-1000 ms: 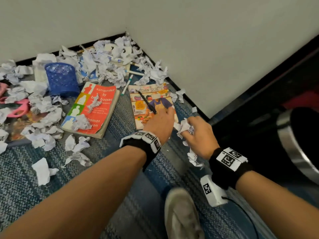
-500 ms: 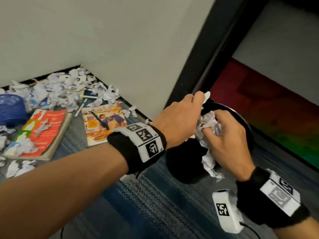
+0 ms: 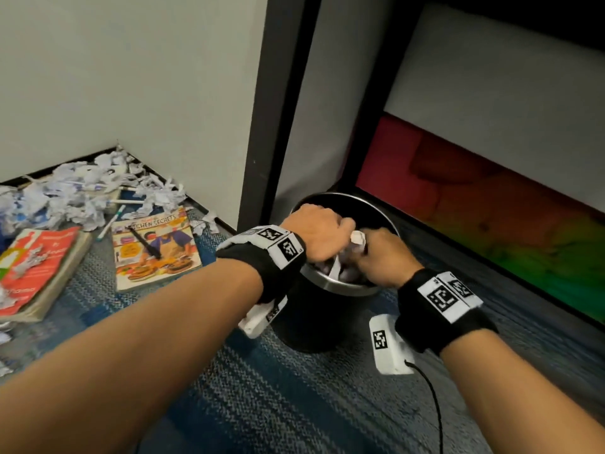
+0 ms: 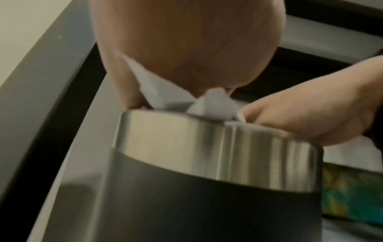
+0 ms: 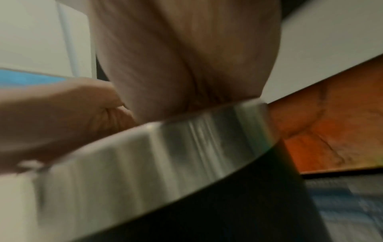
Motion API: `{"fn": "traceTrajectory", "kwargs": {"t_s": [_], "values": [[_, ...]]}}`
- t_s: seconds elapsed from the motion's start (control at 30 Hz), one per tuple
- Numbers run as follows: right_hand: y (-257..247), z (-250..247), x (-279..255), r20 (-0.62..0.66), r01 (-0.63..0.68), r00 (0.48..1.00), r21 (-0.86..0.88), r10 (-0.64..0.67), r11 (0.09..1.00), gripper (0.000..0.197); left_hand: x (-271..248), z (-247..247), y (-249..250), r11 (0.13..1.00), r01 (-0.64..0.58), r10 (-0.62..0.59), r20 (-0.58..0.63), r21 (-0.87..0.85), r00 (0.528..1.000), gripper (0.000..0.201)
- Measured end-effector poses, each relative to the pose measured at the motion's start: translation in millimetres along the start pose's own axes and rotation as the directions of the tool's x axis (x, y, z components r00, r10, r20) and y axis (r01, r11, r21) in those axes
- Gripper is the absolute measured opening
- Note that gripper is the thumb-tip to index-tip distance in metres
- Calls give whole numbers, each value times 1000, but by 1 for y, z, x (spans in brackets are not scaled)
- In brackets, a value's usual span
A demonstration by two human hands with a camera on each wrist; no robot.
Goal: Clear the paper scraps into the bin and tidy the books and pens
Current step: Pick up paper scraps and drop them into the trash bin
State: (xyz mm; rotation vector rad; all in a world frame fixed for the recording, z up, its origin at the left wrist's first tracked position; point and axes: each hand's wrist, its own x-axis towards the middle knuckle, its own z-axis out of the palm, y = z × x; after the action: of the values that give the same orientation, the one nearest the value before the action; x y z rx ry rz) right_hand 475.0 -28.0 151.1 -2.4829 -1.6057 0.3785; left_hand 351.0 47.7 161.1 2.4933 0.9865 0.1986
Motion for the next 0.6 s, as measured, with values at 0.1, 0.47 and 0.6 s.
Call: {"fn": "traceTrajectory", "kwargs": {"t_s": [0.1,0.47,0.6], "values": [[5,-9,-1,-9,-4,1000,36,4,999,54,2,-6,-7,1000,-14,13,-89,-9,996,29],[-78,-11,-10,-398,313,886,133,-238,940,10,-49,-82,-71,978,-60,84,-117,198,990,18],[-141,14,-15,-397,383,856,58,-330,922,12,-72,-97,-137,939,78,-64,-53,335,997,22]]}}
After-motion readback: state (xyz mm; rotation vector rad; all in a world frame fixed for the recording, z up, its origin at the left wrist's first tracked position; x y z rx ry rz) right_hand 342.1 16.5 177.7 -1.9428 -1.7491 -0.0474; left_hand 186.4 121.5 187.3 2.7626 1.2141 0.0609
